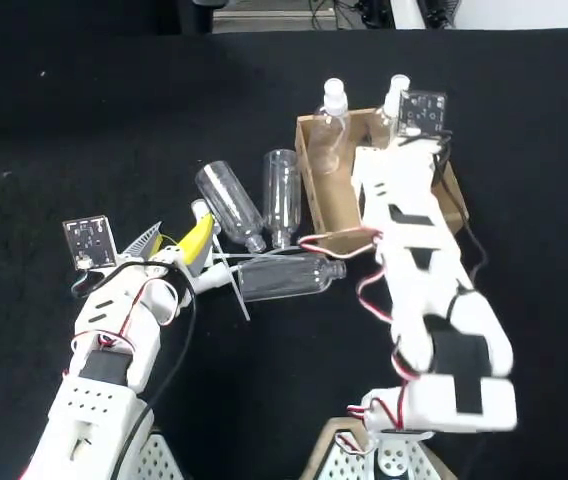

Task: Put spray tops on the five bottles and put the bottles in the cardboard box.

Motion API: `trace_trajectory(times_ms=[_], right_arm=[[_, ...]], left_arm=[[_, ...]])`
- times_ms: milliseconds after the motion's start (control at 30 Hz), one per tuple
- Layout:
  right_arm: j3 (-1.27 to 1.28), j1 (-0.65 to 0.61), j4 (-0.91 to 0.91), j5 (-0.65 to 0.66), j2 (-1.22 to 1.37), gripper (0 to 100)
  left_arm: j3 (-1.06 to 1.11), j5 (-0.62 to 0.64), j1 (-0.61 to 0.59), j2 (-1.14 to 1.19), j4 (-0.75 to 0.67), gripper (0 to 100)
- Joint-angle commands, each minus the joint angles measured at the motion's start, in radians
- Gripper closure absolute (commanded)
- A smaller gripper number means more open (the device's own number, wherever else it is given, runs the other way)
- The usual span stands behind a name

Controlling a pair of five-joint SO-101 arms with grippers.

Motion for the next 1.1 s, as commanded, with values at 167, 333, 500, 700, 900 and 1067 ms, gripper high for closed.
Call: trace_trajectory(times_ms=[167, 333, 500, 700, 900, 1067], right_arm=[[-0.064, 0.06, 0.462, 0.011, -0.38, 68.5], [-0.263, 0.215, 0.686, 0.012, -0.377, 94.0], [-0.386, 0.264, 0.76, 0.14, -0.209, 82.2], [-0.567, 0.27, 0.836, 0.222, 0.064, 76.6], [-0.727, 0.292, 0.913, 0.256, 0.297, 76.6], [-0.808, 0.331, 0.961, 0.258, 0.395, 76.6]], left_arm=[[-0.03, -0.012, 0.002, -0.017, -0.025, 73], [-0.03, -0.012, 0.002, -0.017, -0.025, 73], [-0.03, -0.012, 0.005, -0.017, -0.025, 73], [-0.03, -0.012, 0.004, -0.017, -0.025, 73], [-0.03, -0.012, 0.004, -0.017, -0.025, 73], [-0.03, -0.012, 0.008, -0.017, -0.025, 73]])
